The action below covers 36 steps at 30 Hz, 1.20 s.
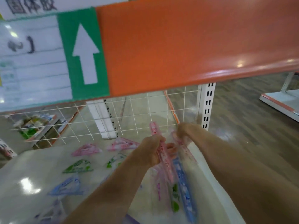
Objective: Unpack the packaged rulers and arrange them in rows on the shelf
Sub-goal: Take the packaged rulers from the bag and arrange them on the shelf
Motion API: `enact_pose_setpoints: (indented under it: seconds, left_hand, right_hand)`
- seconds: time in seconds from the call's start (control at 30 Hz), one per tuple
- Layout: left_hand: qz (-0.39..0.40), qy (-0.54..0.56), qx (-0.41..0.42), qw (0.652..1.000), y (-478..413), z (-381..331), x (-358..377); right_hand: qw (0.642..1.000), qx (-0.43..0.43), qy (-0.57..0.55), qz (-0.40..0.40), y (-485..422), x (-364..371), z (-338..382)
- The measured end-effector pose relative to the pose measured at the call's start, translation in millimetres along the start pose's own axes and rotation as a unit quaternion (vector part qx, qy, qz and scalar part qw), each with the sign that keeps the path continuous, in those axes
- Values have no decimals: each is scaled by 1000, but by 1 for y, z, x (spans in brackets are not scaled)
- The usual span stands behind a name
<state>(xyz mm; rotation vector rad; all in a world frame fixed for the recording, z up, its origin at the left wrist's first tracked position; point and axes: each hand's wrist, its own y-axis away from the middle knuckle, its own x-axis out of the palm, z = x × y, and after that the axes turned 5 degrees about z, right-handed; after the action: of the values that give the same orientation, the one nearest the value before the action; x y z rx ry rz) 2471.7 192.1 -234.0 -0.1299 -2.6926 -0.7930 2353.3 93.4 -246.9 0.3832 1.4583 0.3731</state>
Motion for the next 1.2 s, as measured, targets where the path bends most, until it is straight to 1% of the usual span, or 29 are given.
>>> enact_pose_setpoints:
  seconds: [0.07, 0.13, 0.23, 0.33, 0.47, 0.6, 0.7, 0.8, 0.9, 1.03, 1.13, 1.2]
  left_hand:
    - [-6, 2, 4, 1000, 0, 0, -1]
    - [-3, 10, 7, 1000, 2, 1, -1]
    - [-2, 15, 9, 1000, 6, 0, 1]
    - [-6, 15, 12, 1000, 8, -1, 2]
    - [-16, 8, 11, 1000, 7, -2, 2]
    - [-21, 11, 2, 1000, 5, -1, 1]
    - [-23, 20, 0, 1000, 3, 0, -2]
    - [-20, 23, -3, 1000, 0, 1, -3]
    - [-20, 29, 3, 999, -3, -1, -3]
    - [-17, 34, -4, 999, -3, -2, -1]
    - [-26, 33, -9, 999, -2, -3, -6]
    - [-35, 26, -6, 999, -2, -3, -10]
  right_hand:
    - [999, -17, -51, 8, -1, 0, 1]
    - [996, -25, -86, -12, -5, 4, 0]
    - [989, 5, -143, -30, -8, 7, -1]
    - [980, 14, -195, -44, -9, 8, -3]
    - [973, 22, -212, -90, -13, 13, -1]
    - [973, 27, -220, -64, -18, 12, 2]
    - [963, 21, -259, -78, -19, 13, 3]
    - [959, 22, -269, -90, -22, 18, 4]
    - [956, 10, -281, -79, -22, 8, 1]
    - [961, -9, -269, -61, -12, -8, 0]
    - [961, -28, -274, -15, 8, -15, -10]
    - [943, -75, -324, 23, 29, -21, -16]
